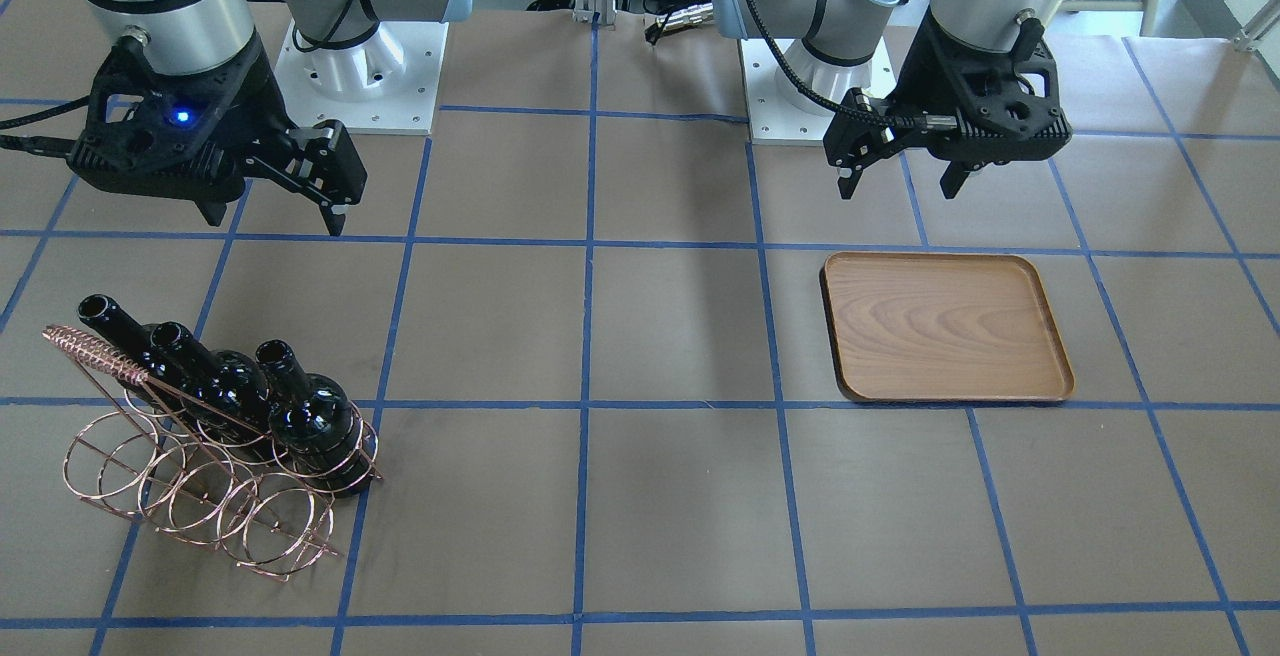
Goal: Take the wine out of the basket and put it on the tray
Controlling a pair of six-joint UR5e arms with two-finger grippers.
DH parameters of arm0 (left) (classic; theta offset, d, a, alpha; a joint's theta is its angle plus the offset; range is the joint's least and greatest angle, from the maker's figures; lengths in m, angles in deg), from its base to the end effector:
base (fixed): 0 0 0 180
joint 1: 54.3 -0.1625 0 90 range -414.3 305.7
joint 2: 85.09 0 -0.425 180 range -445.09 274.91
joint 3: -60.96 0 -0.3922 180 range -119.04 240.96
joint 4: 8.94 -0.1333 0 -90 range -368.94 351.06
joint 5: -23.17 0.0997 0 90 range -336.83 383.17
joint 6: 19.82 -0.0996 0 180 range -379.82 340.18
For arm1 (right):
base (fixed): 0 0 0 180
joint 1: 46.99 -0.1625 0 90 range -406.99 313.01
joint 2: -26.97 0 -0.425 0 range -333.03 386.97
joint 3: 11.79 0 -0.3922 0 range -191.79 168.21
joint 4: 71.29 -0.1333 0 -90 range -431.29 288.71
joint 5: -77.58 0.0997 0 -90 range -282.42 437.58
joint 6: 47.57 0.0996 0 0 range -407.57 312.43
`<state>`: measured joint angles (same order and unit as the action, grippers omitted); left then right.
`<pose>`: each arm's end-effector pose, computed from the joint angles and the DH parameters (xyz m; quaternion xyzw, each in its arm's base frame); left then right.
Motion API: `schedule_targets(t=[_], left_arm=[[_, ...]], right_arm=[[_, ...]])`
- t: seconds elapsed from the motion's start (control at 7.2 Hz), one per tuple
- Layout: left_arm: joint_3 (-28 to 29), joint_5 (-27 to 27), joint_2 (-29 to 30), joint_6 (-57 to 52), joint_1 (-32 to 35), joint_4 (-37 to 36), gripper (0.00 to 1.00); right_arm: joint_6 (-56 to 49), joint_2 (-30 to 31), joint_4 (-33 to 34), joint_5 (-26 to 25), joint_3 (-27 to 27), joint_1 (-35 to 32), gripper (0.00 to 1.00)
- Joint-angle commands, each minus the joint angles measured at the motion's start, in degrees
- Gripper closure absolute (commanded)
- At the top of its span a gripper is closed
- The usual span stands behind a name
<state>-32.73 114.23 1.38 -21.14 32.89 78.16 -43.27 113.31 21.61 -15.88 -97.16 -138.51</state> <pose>-0.1082 -0.4763 0.4909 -0.0132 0.9996 -0.0236 0.0101 0.1412 -0.5219 0.5008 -0.0253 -0.9987 0.0352 0.0284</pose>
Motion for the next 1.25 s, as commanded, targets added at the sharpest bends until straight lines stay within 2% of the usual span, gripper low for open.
schedule_targets(t=[0.0, 0.42, 0.69, 1.11], left_arm=[[0.0, 0.0, 0.01, 0.0, 0.0, 0.0, 0.0], [0.0, 0.0, 0.01, 0.0, 0.0, 0.0, 0.0], [0.0, 0.0, 0.01, 0.0, 0.0, 0.0, 0.0], [-0.09, 0.0, 0.01, 0.0, 0.0, 0.0, 0.0]], right_arm=[[0.01, -0.03, 0.62, 0.38, -0.32, 1.68, 0.0], [0.44, -0.47, 1.67, 0.56, -0.75, 3.1, 0.01], [1.75, -2.31, 5.53, 0.56, -1.72, 3.27, 0.04], [1.33, -4.07, 7.22, 0.39, -1.81, 6.61, 0.05]])
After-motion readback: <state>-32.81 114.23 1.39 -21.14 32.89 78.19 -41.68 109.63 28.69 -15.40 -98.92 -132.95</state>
